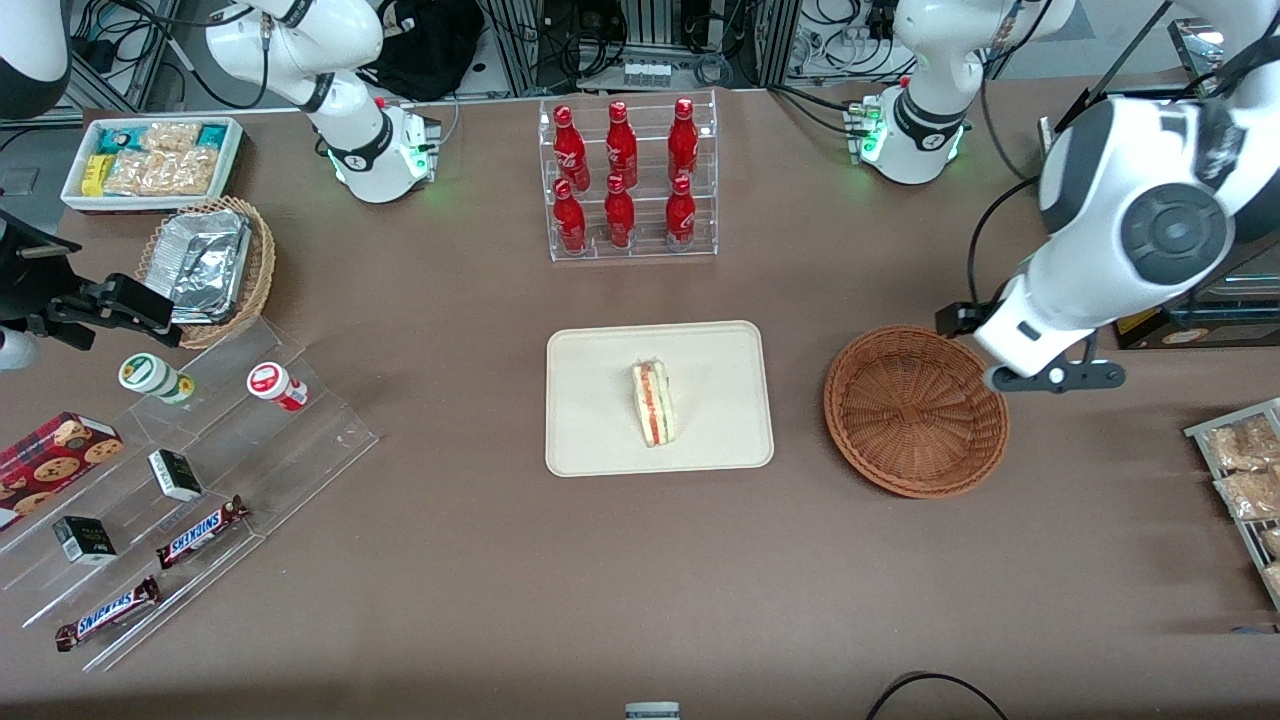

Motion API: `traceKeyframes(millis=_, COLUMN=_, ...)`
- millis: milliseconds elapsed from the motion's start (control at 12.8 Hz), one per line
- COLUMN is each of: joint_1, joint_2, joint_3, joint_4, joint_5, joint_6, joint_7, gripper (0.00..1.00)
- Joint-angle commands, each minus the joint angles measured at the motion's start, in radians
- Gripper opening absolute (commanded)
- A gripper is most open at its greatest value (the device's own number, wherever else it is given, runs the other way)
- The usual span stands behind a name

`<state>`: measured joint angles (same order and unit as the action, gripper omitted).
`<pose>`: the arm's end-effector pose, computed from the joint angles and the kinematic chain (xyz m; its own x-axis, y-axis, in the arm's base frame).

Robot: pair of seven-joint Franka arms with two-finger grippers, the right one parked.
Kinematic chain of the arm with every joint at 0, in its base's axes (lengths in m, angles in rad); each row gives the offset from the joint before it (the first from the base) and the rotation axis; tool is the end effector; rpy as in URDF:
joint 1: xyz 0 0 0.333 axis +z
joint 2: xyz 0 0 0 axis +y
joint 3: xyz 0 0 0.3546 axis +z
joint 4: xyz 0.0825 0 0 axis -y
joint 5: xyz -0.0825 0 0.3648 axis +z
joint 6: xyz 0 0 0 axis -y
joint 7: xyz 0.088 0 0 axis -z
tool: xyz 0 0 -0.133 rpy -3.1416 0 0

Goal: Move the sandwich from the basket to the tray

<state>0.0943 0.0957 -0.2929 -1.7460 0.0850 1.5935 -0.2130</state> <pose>0.5343 -0.0904 0.5117 0.9744 0.0118 -0.2247 -0.0120 -0.9945 -0.1042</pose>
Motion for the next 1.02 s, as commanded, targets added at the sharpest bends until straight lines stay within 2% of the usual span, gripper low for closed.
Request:
traceKeyframes(millis=0, joint_1=0.001, joint_2=-0.08, joint_3=0.052, joint_4=-0.027, joint_5=-0.034, joint_6=-0.047, joint_7=0.066, gripper=1.0)
traceKeyframes(millis=235, joint_1=-0.086, joint_2=-0.116, joint_3=0.205, joint_4=0.014, joint_5=-0.036, joint_6=-0.11, joint_7=0.174, gripper=1.0)
traceKeyframes(millis=626, joint_1=-0.088, joint_2=-0.131, joint_3=0.261, joint_4=0.085, joint_5=-0.036, joint_6=-0.136, joint_7=0.202, gripper=1.0)
traceKeyframes(millis=939, joint_1=-0.09, joint_2=-0.139, joint_3=0.268, joint_4=0.106, joint_5=-0.042, joint_6=-0.151, joint_7=0.202, gripper=1.0)
